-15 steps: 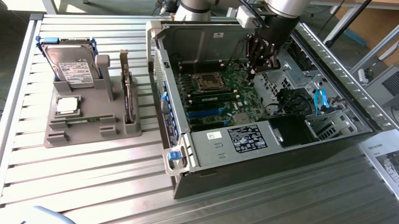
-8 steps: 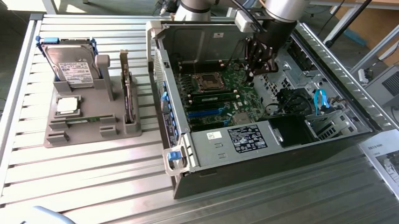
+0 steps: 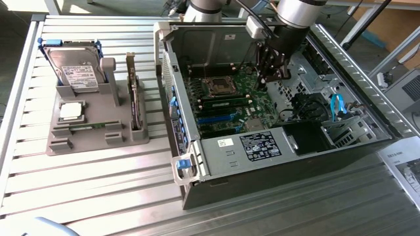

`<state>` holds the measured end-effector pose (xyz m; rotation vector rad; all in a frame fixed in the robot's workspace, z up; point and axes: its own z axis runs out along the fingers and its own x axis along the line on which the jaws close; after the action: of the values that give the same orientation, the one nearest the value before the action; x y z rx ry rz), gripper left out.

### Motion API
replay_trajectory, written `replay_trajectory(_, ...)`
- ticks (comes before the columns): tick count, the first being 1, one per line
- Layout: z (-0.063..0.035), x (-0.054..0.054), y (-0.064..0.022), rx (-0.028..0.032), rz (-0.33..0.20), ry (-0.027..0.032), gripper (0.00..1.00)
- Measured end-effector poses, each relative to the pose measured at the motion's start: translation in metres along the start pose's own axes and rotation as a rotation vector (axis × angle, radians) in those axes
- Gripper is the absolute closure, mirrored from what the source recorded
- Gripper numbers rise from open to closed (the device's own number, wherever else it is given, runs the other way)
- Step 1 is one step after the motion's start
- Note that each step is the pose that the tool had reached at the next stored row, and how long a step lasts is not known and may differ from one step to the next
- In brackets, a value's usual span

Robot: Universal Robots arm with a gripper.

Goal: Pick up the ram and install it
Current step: 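Press down the ram until it locks into place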

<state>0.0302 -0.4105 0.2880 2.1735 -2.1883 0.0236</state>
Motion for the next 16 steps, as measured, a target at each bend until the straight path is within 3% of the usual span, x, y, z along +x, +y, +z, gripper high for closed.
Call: replay_trajectory(16,0.0197,-0.001,-0.0008,0.0000,0.000,-0.0001,0.90)
